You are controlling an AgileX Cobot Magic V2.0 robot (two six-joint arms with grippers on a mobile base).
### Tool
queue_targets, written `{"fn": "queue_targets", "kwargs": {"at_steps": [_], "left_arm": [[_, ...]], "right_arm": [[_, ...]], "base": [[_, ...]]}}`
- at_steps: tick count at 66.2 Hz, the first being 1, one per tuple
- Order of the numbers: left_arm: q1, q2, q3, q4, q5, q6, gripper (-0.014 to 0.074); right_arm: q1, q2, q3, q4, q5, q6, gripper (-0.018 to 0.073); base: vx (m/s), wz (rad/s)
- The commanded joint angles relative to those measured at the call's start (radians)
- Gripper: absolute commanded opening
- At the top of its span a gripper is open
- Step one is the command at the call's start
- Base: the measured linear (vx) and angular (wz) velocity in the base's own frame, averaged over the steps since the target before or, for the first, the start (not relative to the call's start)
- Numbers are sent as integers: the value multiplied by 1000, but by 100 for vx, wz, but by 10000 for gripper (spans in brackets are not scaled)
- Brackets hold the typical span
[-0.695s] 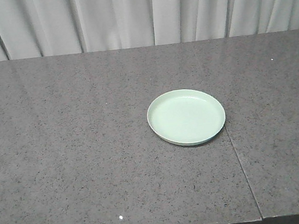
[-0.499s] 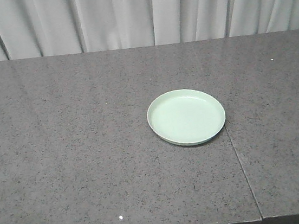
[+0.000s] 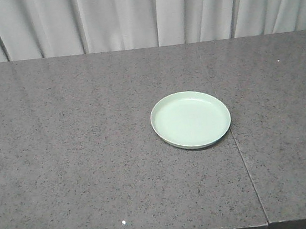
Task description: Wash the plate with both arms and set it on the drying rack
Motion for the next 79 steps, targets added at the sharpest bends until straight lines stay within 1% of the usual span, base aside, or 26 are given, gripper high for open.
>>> {"fn": "queue_targets", "kwargs": {"at_steps": [1,9,16,20,25,28,32,34,38,42,46,49,56,57,62,66,69,75,79], "left_arm": [[1,-16,21,-2,-73,-9,-6],[1,-16,21,-2,-73,-9,-6],[1,-16,21,-2,-73,-9,-6],[1,-16,21,-2,-73,-9,-6],[1,-16,21,-2,-73,-9,-6],[1,-16,21,-2,-73,-9,-6],[1,-16,21,-2,-73,-9,-6],[1,-16,21,-2,-73,-9,-6],[1,-16,21,-2,-73,-9,-6],[1,-16,21,-2,-73,-9,-6],[1,-16,21,-2,-73,-9,-6],[1,-16,21,-2,-73,-9,-6],[1,-16,21,-2,-73,-9,-6],[1,-16,21,-2,-73,-9,-6],[1,-16,21,-2,-73,-9,-6],[1,-16,21,-2,-73,-9,-6],[1,-16,21,-2,-73,-9,-6],[1,-16,21,-2,-73,-9,-6],[1,-16,21,-2,-73,-9,-6]], "right_arm": [[-3,-11,17,-8,-78,-3,-5],[-3,-11,17,6,-93,1,-5],[-3,-11,17,73,-140,4,-5],[-3,-11,17,137,-187,10,-5],[-3,-11,17,284,-228,81,-5],[-3,-11,17,374,-225,121,-5],[-3,-11,7,440,-200,127,-5],[-3,-11,-8,457,-177,127,-1],[-3,-11,-53,461,-91,120,22],[-3,-11,-117,434,-8,95,62],[-3,-8,-184,398,70,44,133],[-3,2,-231,390,106,16,223],[-3,32,-295,392,92,-5,425],[-3,34,-298,392,79,-5,459],[-3,48,-298,392,-27,-5,546],[-3,60,-304,397,-77,-1,562],[-3,84,-332,404,-60,0,560],[-3,159,-422,386,64,-19,552],[-3,226,-511,377,152,-74,543]], "base": [[0,0],[0,0],[0,0],[0,0],[0,0],[0,0],[0,0],[0,0],[0,0],[0,0],[0,0],[0,0],[0,0],[0,0],[0,0],[0,0],[0,0],[0,0],[0,0]]}}
